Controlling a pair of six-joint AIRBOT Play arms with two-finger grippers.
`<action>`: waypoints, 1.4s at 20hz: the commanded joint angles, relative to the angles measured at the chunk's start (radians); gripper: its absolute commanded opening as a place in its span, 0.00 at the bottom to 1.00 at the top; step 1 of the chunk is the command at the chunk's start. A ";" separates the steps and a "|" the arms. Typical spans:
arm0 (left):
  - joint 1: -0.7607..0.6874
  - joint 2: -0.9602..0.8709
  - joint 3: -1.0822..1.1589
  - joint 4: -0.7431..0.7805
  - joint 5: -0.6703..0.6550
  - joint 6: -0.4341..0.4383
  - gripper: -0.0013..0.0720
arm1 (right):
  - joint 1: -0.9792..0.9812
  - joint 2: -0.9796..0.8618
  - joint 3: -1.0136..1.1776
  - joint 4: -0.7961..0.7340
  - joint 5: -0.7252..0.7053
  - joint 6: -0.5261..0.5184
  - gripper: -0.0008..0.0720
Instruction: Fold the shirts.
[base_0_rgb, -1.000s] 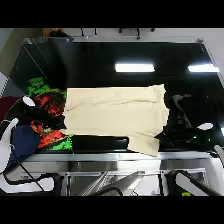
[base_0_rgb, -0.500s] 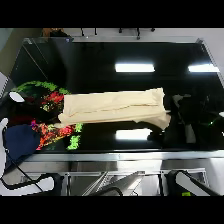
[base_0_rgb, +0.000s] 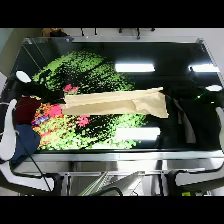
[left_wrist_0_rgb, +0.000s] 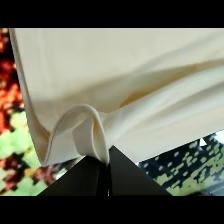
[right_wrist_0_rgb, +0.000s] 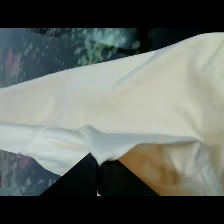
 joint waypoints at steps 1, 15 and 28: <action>-0.015 -0.132 0.085 -0.009 -0.002 -0.012 0.04 | 0.024 -0.126 0.031 0.006 -0.004 -0.047 0.05; -0.016 -0.262 0.496 -0.019 -0.161 -0.047 0.97 | -0.078 -0.117 0.117 -0.169 0.021 -0.027 0.98; -0.108 -0.229 0.490 -0.023 -0.176 -0.101 0.97 | -0.061 -0.282 0.117 -0.087 0.167 -0.008 0.98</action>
